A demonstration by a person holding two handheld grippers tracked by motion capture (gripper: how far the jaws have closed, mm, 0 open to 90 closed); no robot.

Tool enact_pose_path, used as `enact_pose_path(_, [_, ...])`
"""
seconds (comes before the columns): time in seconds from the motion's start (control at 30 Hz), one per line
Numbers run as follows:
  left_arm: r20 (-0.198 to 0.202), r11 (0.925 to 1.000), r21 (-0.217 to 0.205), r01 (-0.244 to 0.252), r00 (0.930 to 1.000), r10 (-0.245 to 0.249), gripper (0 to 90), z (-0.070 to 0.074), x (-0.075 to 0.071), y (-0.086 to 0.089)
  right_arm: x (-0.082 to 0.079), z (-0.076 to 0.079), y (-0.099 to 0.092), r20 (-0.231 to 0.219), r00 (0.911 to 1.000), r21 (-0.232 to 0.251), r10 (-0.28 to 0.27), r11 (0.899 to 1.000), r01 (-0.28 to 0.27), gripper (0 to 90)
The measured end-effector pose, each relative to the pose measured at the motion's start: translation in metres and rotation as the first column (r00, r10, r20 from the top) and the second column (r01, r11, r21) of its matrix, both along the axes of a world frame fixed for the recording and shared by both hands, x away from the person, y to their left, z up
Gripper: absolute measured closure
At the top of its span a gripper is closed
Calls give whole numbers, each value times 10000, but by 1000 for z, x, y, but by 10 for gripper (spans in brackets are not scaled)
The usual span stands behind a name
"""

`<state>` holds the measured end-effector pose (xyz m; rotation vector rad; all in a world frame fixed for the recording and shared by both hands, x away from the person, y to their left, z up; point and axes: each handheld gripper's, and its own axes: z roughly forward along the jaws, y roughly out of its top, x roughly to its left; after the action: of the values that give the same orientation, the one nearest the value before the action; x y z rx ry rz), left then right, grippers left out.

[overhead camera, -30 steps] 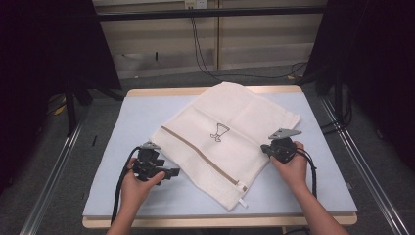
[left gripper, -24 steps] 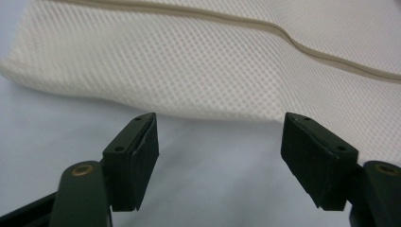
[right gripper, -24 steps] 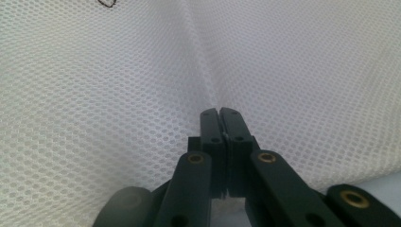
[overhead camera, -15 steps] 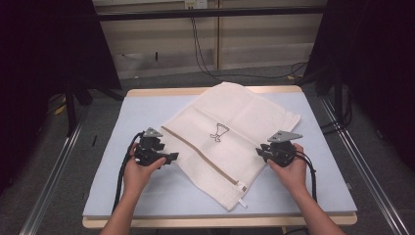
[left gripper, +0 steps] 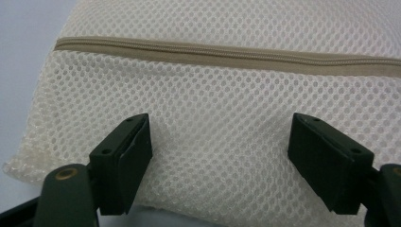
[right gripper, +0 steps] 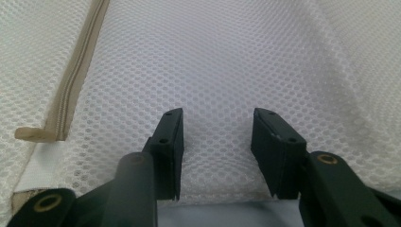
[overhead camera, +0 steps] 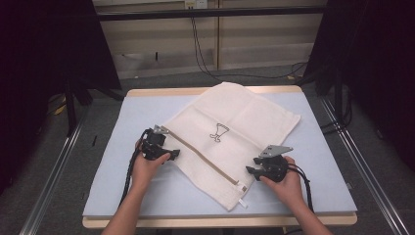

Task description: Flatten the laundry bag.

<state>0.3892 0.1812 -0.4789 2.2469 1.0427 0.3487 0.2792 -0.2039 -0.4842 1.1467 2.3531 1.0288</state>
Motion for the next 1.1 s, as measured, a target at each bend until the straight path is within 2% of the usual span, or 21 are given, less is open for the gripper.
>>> enact_pose_path(0.03, [52, 9998, -157, -102, 9999, 103, 246, -1, -2, -1, 0, 0, 0, 38, 10000, 1, 32, 10000, -32, 545])
enact_pose_path(0.07, [148, 9999, -80, -143, 9998, 145, 267, -1, -4, 0, 0, -1, 0, 60, 10000, -8, 0, 10000, 0, 545])
enact_pose_path(0.1, [196, 9996, -187, -193, 9996, 197, 276, -2, -5, 0, -1, 0, 0, 21, 10000, -16, -32, 10000, 32, 546])
enact_pose_path(0.17, [174, 9997, -97, -227, 9996, 228, 317, -1, -6, 0, 0, 0, 1, 7, 10000, -21, -72, 10000, 72, 547])
enact_pose_path(0.23, [195, 9998, -187, -112, 9997, 115, 371, 0, -9, -1, -1, 0, 2, -136, 9996, -7, -259, 9997, 259, 559])
enact_pose_path(0.37, [188, 9998, -145, -134, 9997, 137, 551, 3, -16, -7, 2, 1, 1, -192, 9992, -12, -347, 9994, 347, 601])
enact_pose_path(0.43, [265, 9996, -217, -191, 9995, 197, 572, 2, -17, -8, 2, 1, 2, -208, 9991, -4, -369, 9993, 369, 615])
enact_pose_path(0.47, [211, 9999, -87, -88, 9997, 90, 651, 3, -18, -8, 1, 3, 2, -338, 9984, -115, -447, 9990, 443, 719])
enact_pose_path(0.5, [4, 9998, -196, -74, 10000, 74, 706, 4, -19, -8, 2, 3, 1, -308, 9990, -74, -316, 9995, 313, 735])
enact_pose_path(0.53, [96, 9999, -130, -67, 9999, 68, 742, 4, -19, -8, 2, 3, 1, -344, 9989, -39, -316, 9995, 315, 753])
enact_pose_path(0.57, [-10, 9999, -133, -37, 10000, 37, 773, 5, -19, -8, 3, 3, 1, -329, 9993, 5, -183, 9998, 184, 767])
enact_pose_path(0.6, [36, 10000, -63, -36, 10000, 36, 850, 5, -20, -10, 3, 3, 2, -417, 9989, -40, -205, 9998, 203, 822])
enact_pose_path(0.67, [40, 10000, -32, -92, 9999, 93, 875, 5, -21, -12, 3, 3, 4, -416, 9991, -61, -2, 10000, 0, 900])
enact_pose_path(0.77, [-44, 9997, -86, -231, 9997, 230, 891, 6, -23, -11, 5, 5, 6, -547, 9985, -257, -43, 9997, 29, 900])
enact_pose_path(0.83, [-160, 9989, -332, -343, 9993, 338, 898, 5, -24, -10, 6, 6, 5, -566, 9983, -191, -114, 9998, 103, 900])
enact_pose_path(0.93, [-296, 9987, -338, -391, 9988, 381, 900, 6, -26, -8, 7, 6, 3, -654, 9976, -115, -211, 9997, 204, 900])
enact_pose_path(1.0, [-420, 9969, -604, -509, 9979, 485, 900, 6, -30, -7, 10, 7, -1, -668, 9974, -44, -265, 9996, 263, 900])
enact_pose_path(1.03, [-510, 9980, -489, -388, 9980, 363, 900, 7, -31, -6, 10, 7, -1, -612, 9976, -131, -329, 9994, 321, 900])
enact_pose_path(1.07, [-565, 9974, -557, -453, 9975, 422, 900, 8, -33, -7, 11, 7, -1, -680, 9972, -117, -310, 9995, 303, 900])
enact_pose_path(1.1, [-630, 9988, -416, -274, 9977, 248, 900, 9, -34, -7, 12, 7, -1, -557, 9981, -253, -279, 9993, 266, 900])
